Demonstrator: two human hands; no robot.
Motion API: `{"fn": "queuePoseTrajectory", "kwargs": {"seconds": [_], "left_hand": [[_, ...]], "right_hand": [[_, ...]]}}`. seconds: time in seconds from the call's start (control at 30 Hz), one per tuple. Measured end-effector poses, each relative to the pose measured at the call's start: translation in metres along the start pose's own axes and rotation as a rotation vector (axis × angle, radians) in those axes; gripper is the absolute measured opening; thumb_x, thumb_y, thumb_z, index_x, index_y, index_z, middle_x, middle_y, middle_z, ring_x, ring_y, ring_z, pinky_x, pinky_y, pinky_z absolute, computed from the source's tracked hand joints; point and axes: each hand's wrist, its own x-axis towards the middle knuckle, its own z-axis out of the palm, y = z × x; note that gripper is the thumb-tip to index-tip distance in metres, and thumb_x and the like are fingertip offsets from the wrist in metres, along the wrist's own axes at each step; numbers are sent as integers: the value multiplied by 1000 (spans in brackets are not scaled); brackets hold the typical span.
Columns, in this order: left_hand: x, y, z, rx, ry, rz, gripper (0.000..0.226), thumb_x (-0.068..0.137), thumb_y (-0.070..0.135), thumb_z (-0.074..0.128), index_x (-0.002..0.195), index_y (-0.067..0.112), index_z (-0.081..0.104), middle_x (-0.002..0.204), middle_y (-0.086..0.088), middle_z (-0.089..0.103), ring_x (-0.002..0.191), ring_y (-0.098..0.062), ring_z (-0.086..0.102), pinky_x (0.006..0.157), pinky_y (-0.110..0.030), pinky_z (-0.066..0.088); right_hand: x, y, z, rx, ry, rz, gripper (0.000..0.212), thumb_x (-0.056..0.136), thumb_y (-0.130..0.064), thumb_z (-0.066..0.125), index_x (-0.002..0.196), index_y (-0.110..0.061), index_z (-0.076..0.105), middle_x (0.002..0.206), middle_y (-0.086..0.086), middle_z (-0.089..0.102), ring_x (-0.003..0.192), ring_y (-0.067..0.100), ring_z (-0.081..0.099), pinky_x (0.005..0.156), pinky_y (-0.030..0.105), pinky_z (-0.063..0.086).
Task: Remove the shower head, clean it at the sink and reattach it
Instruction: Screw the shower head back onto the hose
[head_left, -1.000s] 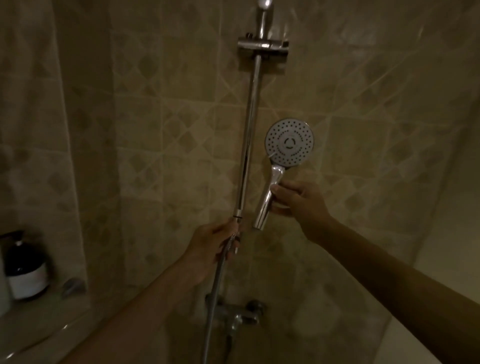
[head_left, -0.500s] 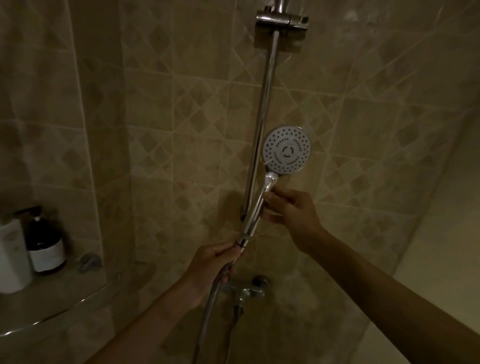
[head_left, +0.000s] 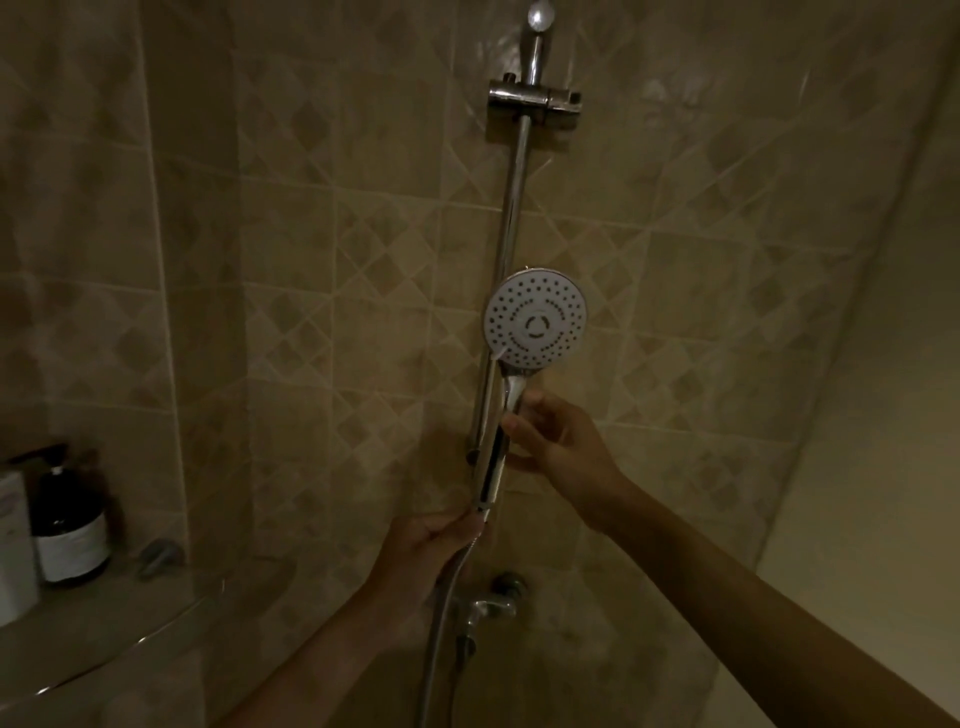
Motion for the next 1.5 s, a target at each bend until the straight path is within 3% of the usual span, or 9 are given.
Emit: {"fn": "queuePoseTrajectory", "kwargs": {"seconds": [0.2, 0.57, 0.67, 0.83, 0.97, 1.1, 1.23, 1.4, 1.5], "left_hand": [[-4, 13, 5, -5, 103, 126, 43, 69, 60, 75, 103, 35, 80, 86, 3, 80, 73, -2, 72, 68, -18, 55], [2, 17, 1, 52, 166, 198, 30, 67, 50, 81, 95, 40, 81, 91, 5, 81, 89, -11, 77, 71, -13, 55], [4, 16, -1, 71, 153, 194, 35, 66, 58, 80, 96, 40, 80, 92, 6, 81, 90, -11, 77, 75, -20, 60], [6, 15, -7, 144, 140, 190, 46, 65, 68, 77, 98, 37, 81, 91, 5, 81, 88, -15, 77, 87, -45, 62], [8, 21, -7, 155, 166, 184, 38, 68, 59, 79, 97, 33, 81, 90, 3, 81, 87, -18, 78, 86, -53, 61], [11, 32, -3, 155, 222, 205, 20, 76, 39, 82, 96, 33, 82, 87, 7, 81, 85, -14, 77, 83, -45, 62], [16, 41, -4, 129, 228, 191, 17, 80, 23, 83, 97, 26, 82, 86, 5, 81, 86, -16, 77, 80, -37, 61], [17, 39, 3, 122, 191, 181, 21, 78, 28, 83, 99, 28, 81, 89, 6, 81, 87, -11, 77, 81, -34, 61], [18, 41, 6, 142, 227, 217, 19, 77, 22, 85, 94, 31, 82, 86, 10, 81, 85, -6, 76, 74, -21, 58]], "right_hand": [[3, -7, 12, -34, 68, -63, 5, 102, -12, 62, 99, -16, 59, 73, -13, 62, 87, 18, 72, 81, 40, 65], [7, -28, 27, -187, 132, -82, 13, 88, -25, 80, 84, -23, 67, 90, 30, 63, 93, 46, 71, 79, 63, 61], [6, -26, 27, -258, 29, -87, 25, 96, -27, 71, 74, -34, 63, 77, 12, 62, 83, 31, 68, 82, 63, 59], [3, -24, 26, -178, -77, -7, 30, 97, -20, 71, 126, -14, 65, 107, 19, 75, 106, 34, 73, 93, 61, 58], [9, -29, 38, -205, 65, -21, 37, 79, -24, 89, 96, -5, 62, 78, 11, 65, 75, 27, 68, 76, 62, 61], [16, -40, 40, -409, 41, -63, 27, 87, -39, 79, 84, -22, 58, 79, -3, 62, 74, 14, 64, 79, 42, 64], [15, -46, 23, -179, -160, -8, 17, 102, -15, 61, 117, -9, 65, 113, 21, 70, 109, 37, 68, 97, 55, 57], [17, -40, 20, -280, -101, -53, 15, 92, -19, 77, 94, -33, 72, 67, -8, 63, 70, 12, 66, 76, 37, 63], [20, -33, 23, -368, 65, -10, 41, 84, -38, 83, 97, -3, 67, 74, 5, 62, 72, 17, 66, 77, 48, 62]]}}
